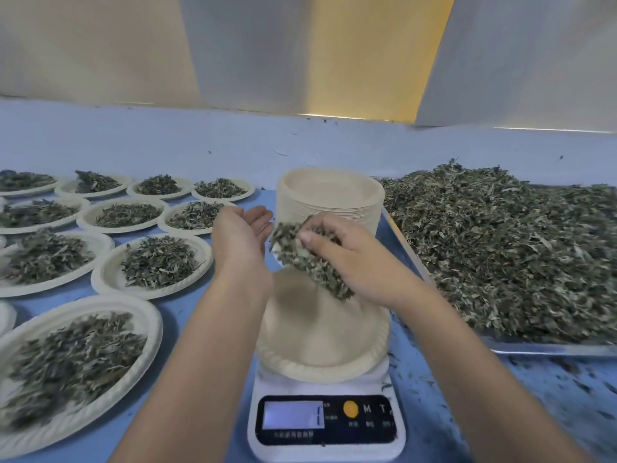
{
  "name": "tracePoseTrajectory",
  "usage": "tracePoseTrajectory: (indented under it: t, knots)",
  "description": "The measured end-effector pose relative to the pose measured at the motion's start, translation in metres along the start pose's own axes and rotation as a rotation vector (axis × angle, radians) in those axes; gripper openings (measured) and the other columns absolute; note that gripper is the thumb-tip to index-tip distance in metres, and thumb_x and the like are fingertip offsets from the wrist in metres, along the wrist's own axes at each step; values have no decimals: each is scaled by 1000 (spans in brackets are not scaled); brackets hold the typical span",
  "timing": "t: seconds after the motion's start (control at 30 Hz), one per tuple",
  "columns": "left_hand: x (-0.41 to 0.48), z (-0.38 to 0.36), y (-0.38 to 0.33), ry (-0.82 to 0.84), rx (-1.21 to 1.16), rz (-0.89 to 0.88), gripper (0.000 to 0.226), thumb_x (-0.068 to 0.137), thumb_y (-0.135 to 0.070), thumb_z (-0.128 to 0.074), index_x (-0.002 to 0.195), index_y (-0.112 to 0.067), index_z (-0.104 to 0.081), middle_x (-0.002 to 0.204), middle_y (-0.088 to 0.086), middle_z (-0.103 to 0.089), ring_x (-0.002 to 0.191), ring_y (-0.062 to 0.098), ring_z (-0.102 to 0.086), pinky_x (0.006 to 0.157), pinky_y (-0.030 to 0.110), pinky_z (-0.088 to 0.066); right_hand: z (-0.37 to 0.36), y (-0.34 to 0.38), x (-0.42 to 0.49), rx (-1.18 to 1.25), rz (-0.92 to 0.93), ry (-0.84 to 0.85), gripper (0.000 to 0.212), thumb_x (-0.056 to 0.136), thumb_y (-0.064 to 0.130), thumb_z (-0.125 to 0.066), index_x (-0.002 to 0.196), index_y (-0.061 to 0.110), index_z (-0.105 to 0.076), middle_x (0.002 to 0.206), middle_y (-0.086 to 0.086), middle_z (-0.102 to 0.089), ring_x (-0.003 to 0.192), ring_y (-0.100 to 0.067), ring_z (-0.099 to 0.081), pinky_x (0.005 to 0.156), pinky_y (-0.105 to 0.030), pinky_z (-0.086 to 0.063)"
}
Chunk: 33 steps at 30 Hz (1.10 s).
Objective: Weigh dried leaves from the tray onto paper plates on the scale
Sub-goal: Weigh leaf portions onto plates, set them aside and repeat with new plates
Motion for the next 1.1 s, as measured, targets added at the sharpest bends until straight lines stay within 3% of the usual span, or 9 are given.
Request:
tracePoseTrajectory:
  t: [0.13, 0.23, 0.37, 0.5, 0.63, 0.7, 0.83, 1.0, 1.1]
  knots:
    - [6, 1, 2, 16, 71, -8, 43, 100, -23, -26, 129, -5, -52, 123, 8, -62, 104, 15, -55, 87, 24, -35, -16, -6, -3, -180, -45, 166, 12, 95, 30, -55, 93, 21, -64, 89, -2, -66, 81, -17, -58, 77, -34, -45]
    - [6, 1, 3, 31, 108, -2, 42, 99, -23, -28, 122, -5, -58, 116, 7, -64, 104, 16, -55, 89, 26, -33, -19, -3, -5, -210, -49, 253, 13, 94, 29, -57, 95, 21, -66, 92, -6, -68, 88, -24, -60, 85, -40, -46]
    - [6, 3, 6, 39, 130, 9, 39, 99, -23, -28, 110, -6, -62, 106, 7, -65, 105, 17, -56, 93, 26, -34, -22, -5, -10, -252, -84, 361, 13, 93, 35, -57, 98, 28, -67, 99, -7, -67, 94, -19, -59, 89, -36, -45]
    - [9, 5, 7, 43, 128, 12, 40, 99, -24, -28, 112, -7, -62, 108, 6, -66, 103, 16, -58, 92, 26, -35, -24, -6, -11, -276, -100, 389, 15, 92, 37, -57, 99, 29, -68, 97, -10, -67, 91, -22, -59, 83, -35, -46]
    - [9, 6, 8, 51, 135, 15, 39, 98, -23, -28, 107, -8, -63, 110, 7, -66, 104, 17, -59, 93, 27, -36, -18, -4, -8, -222, -85, 312, 15, 90, 37, -60, 95, 27, -70, 93, -19, -67, 77, -27, -59, 70, -34, -44]
    - [10, 4, 9, 56, 146, 18, 38, 97, -22, -29, 100, -8, -64, 110, 7, -67, 104, 18, -60, 97, 30, -36, -14, -2, -6, -163, -72, 247, 15, 90, 35, -62, 94, 25, -72, 93, -21, -67, 86, -35, -60, 76, -39, -47]
    - [8, 0, 11, 93, 158, 27, 38, 97, -23, -31, 92, -8, -66, 103, 7, -71, 98, 22, -61, 101, 39, -40, 0, 2, -2, -49, -43, 73, 14, 92, 26, -60, 93, 17, -70, 91, -10, -69, 85, -27, -61, 86, -43, -47]
    - [4, -10, 13, 153, 89, 72, 39, 96, -23, -33, 90, -5, -66, 92, 11, -67, 88, 24, -59, 94, 38, -47, 11, 9, -2, 89, -19, -61, 14, 94, 24, -57, 93, 20, -70, 95, 3, -70, 90, -11, -62, 84, -24, -46]
    - [0, -19, 13, 198, 32, 75, 28, 96, -19, -34, 97, -8, -59, 90, 9, -61, 77, 19, -57, 82, 33, -50, 16, 15, -3, 139, 13, -139, 13, 94, 23, -57, 93, 20, -69, 89, 0, -69, 76, -8, -58, 73, -15, -44]
Point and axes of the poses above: each hand's wrist, its own x-axis towards the middle knuckle, its own z-axis out of the back of the hand, y = z × x, the point moved 7 cm from there along x, towards the middle knuckle
